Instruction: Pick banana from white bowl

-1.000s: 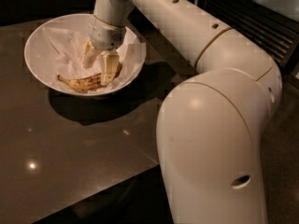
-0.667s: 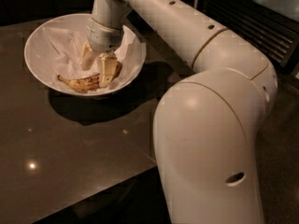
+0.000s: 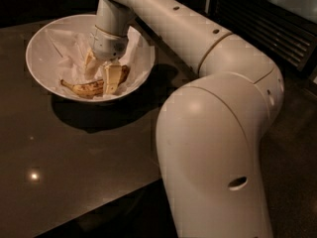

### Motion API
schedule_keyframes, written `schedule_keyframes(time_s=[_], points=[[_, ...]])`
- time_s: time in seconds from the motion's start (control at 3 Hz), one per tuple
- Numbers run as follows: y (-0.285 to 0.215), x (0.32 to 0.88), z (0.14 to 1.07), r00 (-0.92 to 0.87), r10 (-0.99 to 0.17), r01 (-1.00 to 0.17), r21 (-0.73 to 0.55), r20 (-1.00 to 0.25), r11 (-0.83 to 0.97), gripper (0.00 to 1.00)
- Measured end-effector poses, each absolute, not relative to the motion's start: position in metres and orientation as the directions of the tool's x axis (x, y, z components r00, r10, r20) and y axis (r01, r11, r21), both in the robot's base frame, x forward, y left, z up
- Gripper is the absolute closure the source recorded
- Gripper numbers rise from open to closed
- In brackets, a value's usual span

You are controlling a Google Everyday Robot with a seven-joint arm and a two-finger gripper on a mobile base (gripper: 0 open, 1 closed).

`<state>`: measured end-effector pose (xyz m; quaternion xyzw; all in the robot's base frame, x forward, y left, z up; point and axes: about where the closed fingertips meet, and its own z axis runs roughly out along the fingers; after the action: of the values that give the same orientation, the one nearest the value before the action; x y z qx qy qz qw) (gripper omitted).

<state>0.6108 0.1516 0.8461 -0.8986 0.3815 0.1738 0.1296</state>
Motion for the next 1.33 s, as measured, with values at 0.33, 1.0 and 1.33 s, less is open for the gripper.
schedule_keyframes(time_s=[0.33, 1.0, 1.33], points=[[0.154, 0.6076, 0.8438, 0.663, -0.635, -0.721, -0.11, -0.396, -0.684, 0.61], [0.1538, 0.6043, 0.8465, 0.673, -0.637, -0.717, -0.12, -0.376, -0.687, 1.0], [0.1567, 0.6056, 0.8491, 0.672, -0.639, -0.722, -0.138, -0.374, -0.678, 1.0]])
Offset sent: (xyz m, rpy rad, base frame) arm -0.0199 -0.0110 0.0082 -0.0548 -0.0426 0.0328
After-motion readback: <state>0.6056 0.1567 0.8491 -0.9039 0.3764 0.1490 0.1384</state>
